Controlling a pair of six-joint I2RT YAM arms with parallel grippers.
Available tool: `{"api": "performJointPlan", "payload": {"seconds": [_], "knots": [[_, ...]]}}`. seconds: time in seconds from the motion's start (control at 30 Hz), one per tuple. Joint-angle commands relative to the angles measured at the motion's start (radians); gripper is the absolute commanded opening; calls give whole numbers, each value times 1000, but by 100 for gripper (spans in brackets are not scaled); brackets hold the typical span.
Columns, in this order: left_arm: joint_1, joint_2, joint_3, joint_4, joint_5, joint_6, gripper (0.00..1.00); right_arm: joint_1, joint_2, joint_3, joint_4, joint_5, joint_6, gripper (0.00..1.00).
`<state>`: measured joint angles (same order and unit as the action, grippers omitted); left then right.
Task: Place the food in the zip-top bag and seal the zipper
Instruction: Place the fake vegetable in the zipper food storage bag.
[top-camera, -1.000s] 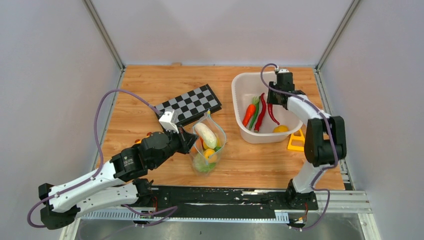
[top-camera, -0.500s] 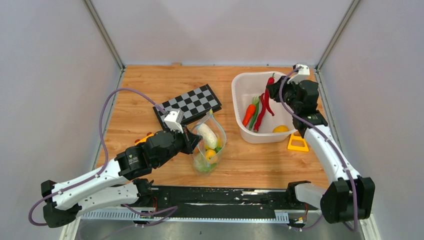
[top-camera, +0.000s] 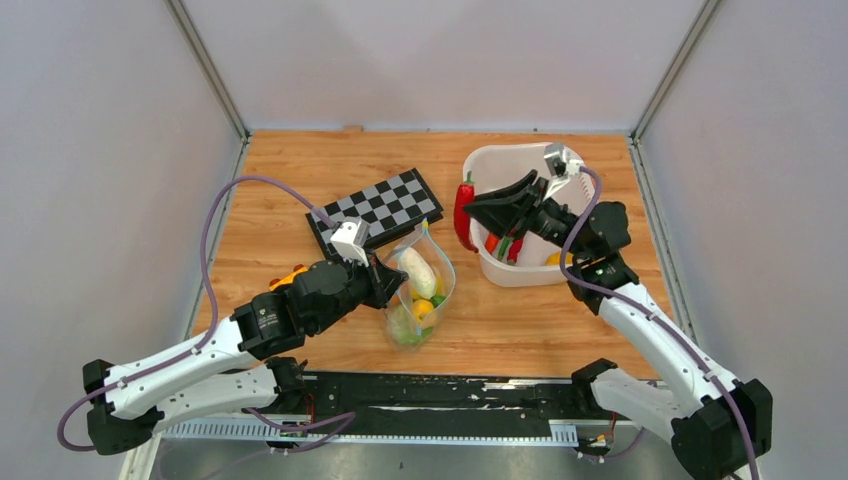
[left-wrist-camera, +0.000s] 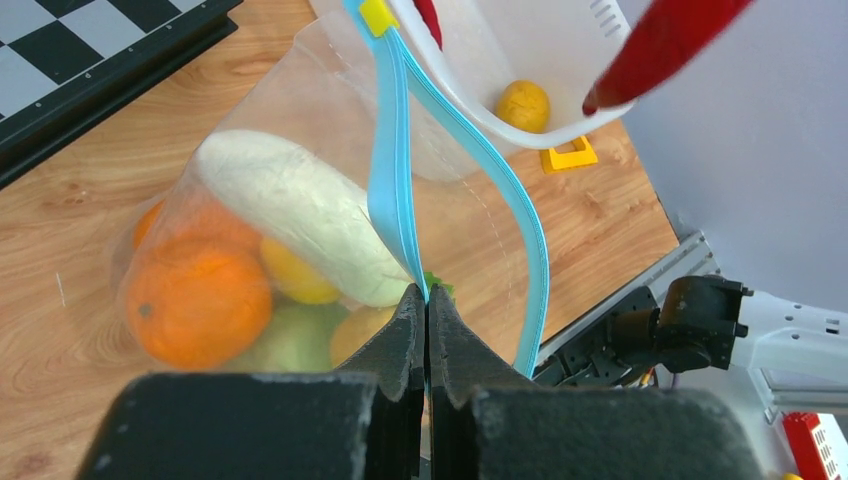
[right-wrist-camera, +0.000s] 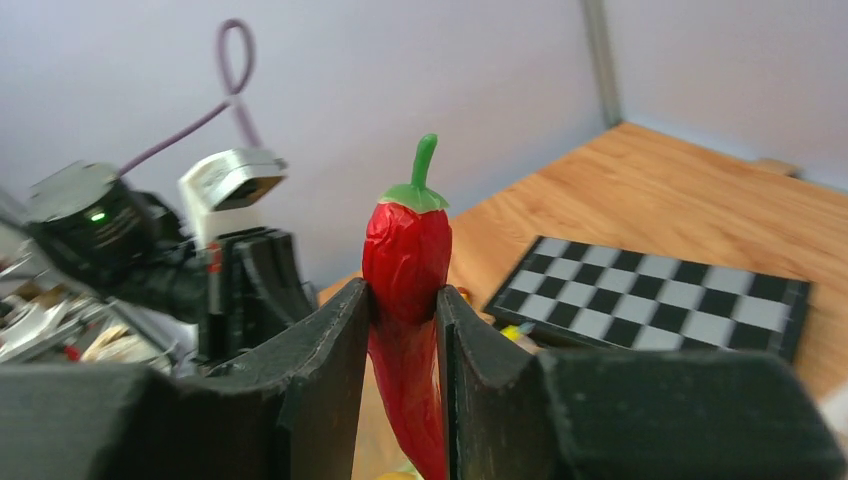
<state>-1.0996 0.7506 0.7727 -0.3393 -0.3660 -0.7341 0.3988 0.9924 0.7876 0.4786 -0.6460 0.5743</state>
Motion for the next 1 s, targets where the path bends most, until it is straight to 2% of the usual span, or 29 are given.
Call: {"api": "performJointPlan", "payload": {"seconds": [0.0, 0.1, 0.3, 0.43, 0.53, 0.73, 0.87, 0.97], "knots": [[-4, -11, 8, 42, 10, -14, 0, 118, 14, 17, 138, -13, 23, 31], [-3, -23, 3, 42, 6, -17, 0, 201, 39, 4, 150, 65, 24, 30], [-3, -35, 2, 31, -11, -18, 0, 349, 52, -122, 263, 337, 64, 30], [-4, -35, -1, 32, -12, -19, 0, 416, 67, -172, 281, 513, 101, 30], [-3, -36, -4, 34, -17, -18, 0, 447, 95, -213, 334, 577, 148, 29], [-4, -45, -6, 31, -24, -18, 0, 537, 148, -240, 355, 764, 130, 29], [-3, -59, -7, 19, -34, -19, 0, 607, 154, -245, 319, 887, 122, 28], [-3, -72, -13, 10, -50, -23, 0, 680, 141, -219, 217, 1012, 97, 29]]}}
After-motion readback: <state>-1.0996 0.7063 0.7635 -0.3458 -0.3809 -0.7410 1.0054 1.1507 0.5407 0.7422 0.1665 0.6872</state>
